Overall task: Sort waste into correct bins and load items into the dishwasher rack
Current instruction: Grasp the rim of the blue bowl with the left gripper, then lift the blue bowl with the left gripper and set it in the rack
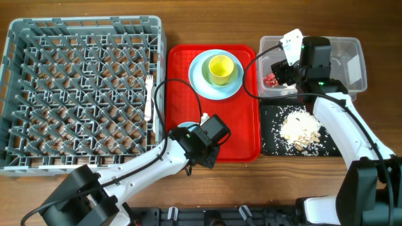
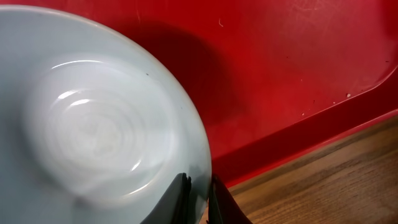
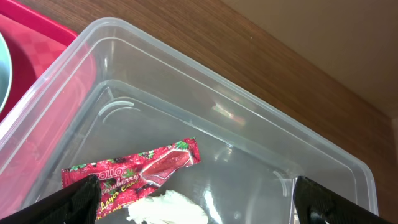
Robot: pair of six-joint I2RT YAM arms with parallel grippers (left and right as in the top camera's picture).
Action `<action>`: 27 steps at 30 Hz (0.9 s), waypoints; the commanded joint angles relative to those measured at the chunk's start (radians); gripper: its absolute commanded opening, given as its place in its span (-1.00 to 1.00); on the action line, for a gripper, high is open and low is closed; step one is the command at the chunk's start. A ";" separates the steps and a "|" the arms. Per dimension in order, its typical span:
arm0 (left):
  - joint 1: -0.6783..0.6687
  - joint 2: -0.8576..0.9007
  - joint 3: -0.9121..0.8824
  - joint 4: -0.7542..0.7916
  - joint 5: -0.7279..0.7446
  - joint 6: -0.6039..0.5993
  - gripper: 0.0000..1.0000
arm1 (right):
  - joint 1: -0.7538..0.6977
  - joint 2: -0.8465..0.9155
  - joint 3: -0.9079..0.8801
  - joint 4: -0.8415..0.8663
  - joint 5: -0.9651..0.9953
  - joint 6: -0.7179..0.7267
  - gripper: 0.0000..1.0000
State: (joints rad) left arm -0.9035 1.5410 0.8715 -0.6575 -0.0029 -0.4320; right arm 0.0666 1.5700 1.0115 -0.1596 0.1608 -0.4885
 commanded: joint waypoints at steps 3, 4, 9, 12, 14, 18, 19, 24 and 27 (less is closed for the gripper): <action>-0.005 0.013 -0.027 0.016 -0.017 -0.007 -0.92 | -0.002 0.010 0.014 0.002 -0.004 -0.009 0.99; -0.005 0.013 -0.027 0.015 -0.017 -0.007 -0.92 | -0.002 0.010 0.014 0.002 -0.004 -0.009 0.99; -0.003 0.008 -0.012 0.021 -0.017 -0.001 -0.92 | -0.002 0.010 0.014 0.002 -0.004 -0.009 0.99; -0.002 -0.020 0.082 -0.042 -0.018 0.036 -0.92 | -0.002 0.010 0.014 0.002 -0.004 -0.009 0.99; 0.008 -0.051 0.179 -0.098 -0.030 0.035 -0.92 | -0.002 0.010 0.014 0.002 -0.004 -0.009 1.00; 0.088 -0.094 0.391 -0.196 -0.011 0.036 -0.92 | -0.002 0.010 0.014 0.002 -0.004 -0.009 1.00; 0.125 -0.096 0.443 -0.215 0.025 0.047 -0.92 | -0.002 0.010 0.014 0.002 -0.004 -0.009 0.99; 0.396 -0.095 0.581 -0.209 0.391 0.144 -0.92 | -0.002 0.010 0.014 0.002 -0.004 -0.009 1.00; 0.665 -0.083 0.582 -0.148 0.722 0.196 -0.92 | -0.002 0.010 0.014 0.002 -0.004 -0.009 0.99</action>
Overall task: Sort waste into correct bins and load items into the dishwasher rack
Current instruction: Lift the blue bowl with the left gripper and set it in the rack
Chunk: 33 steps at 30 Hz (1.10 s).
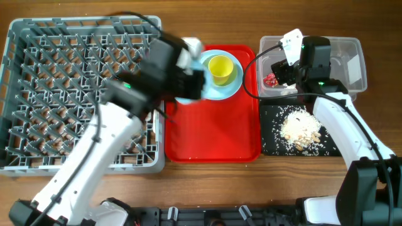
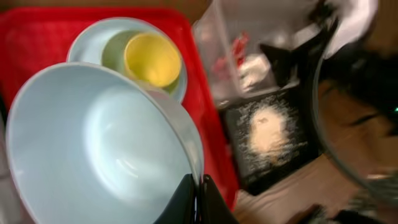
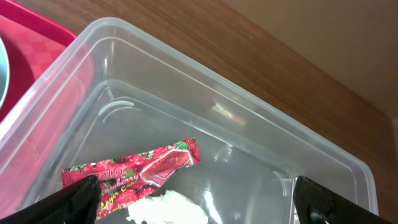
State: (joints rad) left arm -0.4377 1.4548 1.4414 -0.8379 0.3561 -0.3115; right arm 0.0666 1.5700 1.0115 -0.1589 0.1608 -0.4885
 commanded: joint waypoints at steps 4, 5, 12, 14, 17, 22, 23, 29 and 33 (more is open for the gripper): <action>0.463 0.083 0.012 0.159 0.687 0.096 -0.92 | -0.002 0.010 0.014 0.001 -0.004 -0.009 0.99; 0.525 0.130 0.012 0.215 0.776 0.093 -0.92 | -0.002 0.010 0.014 0.001 -0.004 -0.009 0.99; 0.652 0.483 0.012 0.675 1.093 -0.195 -0.92 | -0.002 0.010 0.014 0.001 -0.004 -0.009 0.99; 0.657 0.552 0.012 0.758 1.127 -0.275 -0.92 | -0.002 0.010 0.014 0.001 -0.004 -0.009 0.99; 0.665 0.643 0.012 0.812 1.154 -0.351 -0.92 | -0.002 0.010 0.014 0.001 -0.004 -0.009 1.00; 0.736 0.664 0.012 0.825 1.150 -0.351 -0.92 | -0.002 0.010 0.014 0.001 -0.004 -0.009 1.00; 0.755 0.664 0.012 0.823 1.146 -0.351 -0.92 | -0.002 0.010 0.014 0.001 -0.004 -0.010 0.99; 0.815 0.664 0.012 0.824 1.146 -0.348 -0.70 | -0.002 0.010 0.014 0.001 -0.004 -0.009 1.00; 0.835 0.664 0.012 0.819 1.147 -0.348 -0.56 | -0.002 0.010 0.014 0.001 -0.004 -0.009 0.99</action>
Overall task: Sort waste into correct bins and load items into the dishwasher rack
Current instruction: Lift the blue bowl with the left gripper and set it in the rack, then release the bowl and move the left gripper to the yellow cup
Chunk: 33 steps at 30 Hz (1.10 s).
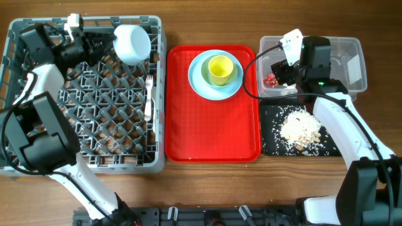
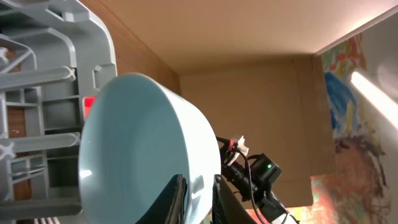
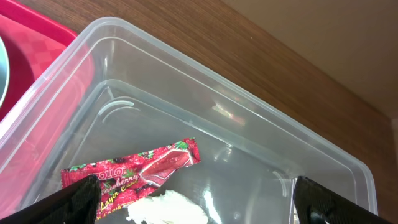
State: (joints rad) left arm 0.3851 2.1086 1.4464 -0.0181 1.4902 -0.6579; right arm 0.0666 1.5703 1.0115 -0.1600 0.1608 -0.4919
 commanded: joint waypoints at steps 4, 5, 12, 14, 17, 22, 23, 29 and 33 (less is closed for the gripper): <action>0.003 0.010 0.007 0.000 0.012 -0.001 -0.10 | -0.002 0.010 0.014 0.002 -0.004 -0.006 0.99; 0.004 0.010 0.007 0.000 0.012 -0.001 -0.07 | -0.002 0.010 0.014 0.002 -0.004 -0.006 0.99; 0.039 0.010 0.007 -0.001 0.013 -0.001 0.32 | -0.002 0.010 0.014 0.002 -0.004 -0.005 0.99; 0.040 0.010 0.006 -0.002 0.014 0.025 1.00 | -0.002 0.010 0.014 0.002 -0.004 -0.005 1.00; 0.040 0.010 0.006 -0.064 0.012 0.131 1.00 | -0.002 0.010 0.014 0.002 -0.004 -0.006 1.00; 0.040 0.010 0.006 -0.122 0.009 0.182 1.00 | -0.002 0.010 0.014 0.002 -0.004 -0.006 0.99; 0.040 0.010 0.006 -0.122 0.010 0.179 0.99 | -0.002 0.010 0.014 0.002 -0.004 -0.005 0.99; 0.038 -0.087 0.007 -0.227 -0.105 0.167 0.97 | -0.002 0.010 0.014 0.002 -0.004 -0.006 1.00; -0.031 -0.325 0.007 -0.422 -0.418 0.185 0.98 | -0.002 0.010 0.014 0.002 -0.004 -0.006 0.99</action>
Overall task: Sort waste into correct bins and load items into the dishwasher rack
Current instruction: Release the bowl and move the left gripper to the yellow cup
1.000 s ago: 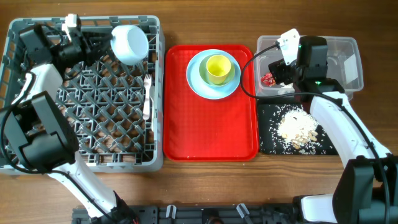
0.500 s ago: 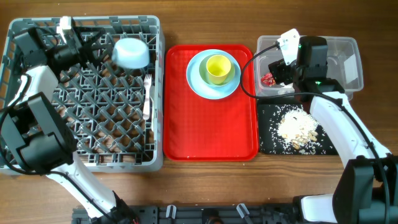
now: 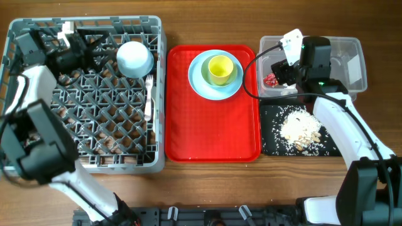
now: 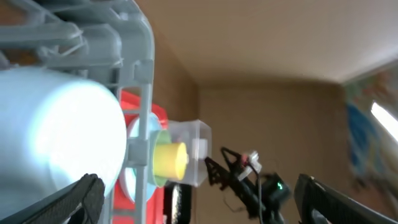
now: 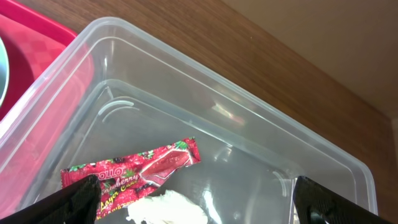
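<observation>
A light blue bowl (image 3: 135,58) sits upside down in the back right part of the grey dishwasher rack (image 3: 38,125); in the left wrist view the bowl (image 4: 62,130) fills the left side. My left gripper (image 3: 94,55) (image 4: 199,193) is open just left of the bowl and holds nothing. A white fork (image 3: 149,97) lies in the rack's right side. A yellow cup (image 3: 220,68) stands on a light blue plate (image 3: 200,81) on the red tray (image 3: 213,132). My right gripper (image 3: 281,70) (image 5: 199,199) hangs open over the clear bin (image 3: 352,47).
The clear bin holds a red wrapper (image 5: 134,171) and a white crumpled tissue (image 5: 165,208). A black bin (image 3: 270,135) with pale food scraps (image 3: 301,129) lies in front of the clear bin. Cables run along both arms.
My left gripper was shut on the bowl's rim over the rack. Now the bowl rests upside down in the rack and the gripper is open beside it. The right arm has not moved.
My left gripper was shut on the bowl's rim at the front of the red tray. Then it held the bowl up near the plate, then over the rack's back right. Now the bowl sits in the rack, let go. The right gripper stayed open over the clear bin.
</observation>
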Robot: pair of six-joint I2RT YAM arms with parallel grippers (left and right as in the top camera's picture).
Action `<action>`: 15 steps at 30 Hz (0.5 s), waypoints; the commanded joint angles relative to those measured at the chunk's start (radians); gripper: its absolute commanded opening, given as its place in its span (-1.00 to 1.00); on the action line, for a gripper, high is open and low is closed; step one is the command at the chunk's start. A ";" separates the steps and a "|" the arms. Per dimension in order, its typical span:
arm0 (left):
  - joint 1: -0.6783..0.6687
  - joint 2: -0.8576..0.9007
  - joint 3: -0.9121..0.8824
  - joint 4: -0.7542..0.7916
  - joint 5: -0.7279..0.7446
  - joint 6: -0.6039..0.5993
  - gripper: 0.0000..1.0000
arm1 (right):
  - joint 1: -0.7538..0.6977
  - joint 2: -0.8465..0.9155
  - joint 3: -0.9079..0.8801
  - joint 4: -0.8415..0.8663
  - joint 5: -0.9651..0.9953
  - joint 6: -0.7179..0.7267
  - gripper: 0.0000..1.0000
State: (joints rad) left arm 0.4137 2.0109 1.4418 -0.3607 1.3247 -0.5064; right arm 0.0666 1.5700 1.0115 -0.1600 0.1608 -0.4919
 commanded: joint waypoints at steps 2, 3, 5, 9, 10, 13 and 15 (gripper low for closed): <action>-0.155 -0.340 0.011 -0.190 -0.467 0.086 0.99 | -0.002 0.010 0.014 0.002 -0.004 -0.006 0.99; -0.241 -0.395 0.011 -0.240 -0.568 0.142 0.99 | -0.002 0.010 0.014 0.002 -0.004 -0.005 1.00; -0.372 -0.432 0.011 -0.264 -0.605 0.229 0.99 | -0.002 0.010 0.014 0.002 -0.004 -0.005 0.99; -0.676 -0.407 0.011 -0.280 -0.769 0.309 0.56 | -0.002 0.010 0.014 0.002 -0.004 -0.006 1.00; -0.730 -0.390 0.010 -0.286 -0.845 0.307 0.21 | -0.002 0.010 0.014 0.002 -0.004 -0.005 1.00; -0.862 -0.334 0.010 -0.301 -1.008 0.256 -0.33 | -0.002 0.010 0.014 0.002 -0.004 -0.005 0.99; -0.937 -0.288 0.010 -0.325 -1.063 0.256 -0.39 | -0.002 0.010 0.014 0.002 -0.004 -0.005 0.99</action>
State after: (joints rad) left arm -0.4355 1.6627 1.4574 -0.6621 0.4534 -0.2520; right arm 0.0666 1.5703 1.0115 -0.1600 0.1608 -0.4919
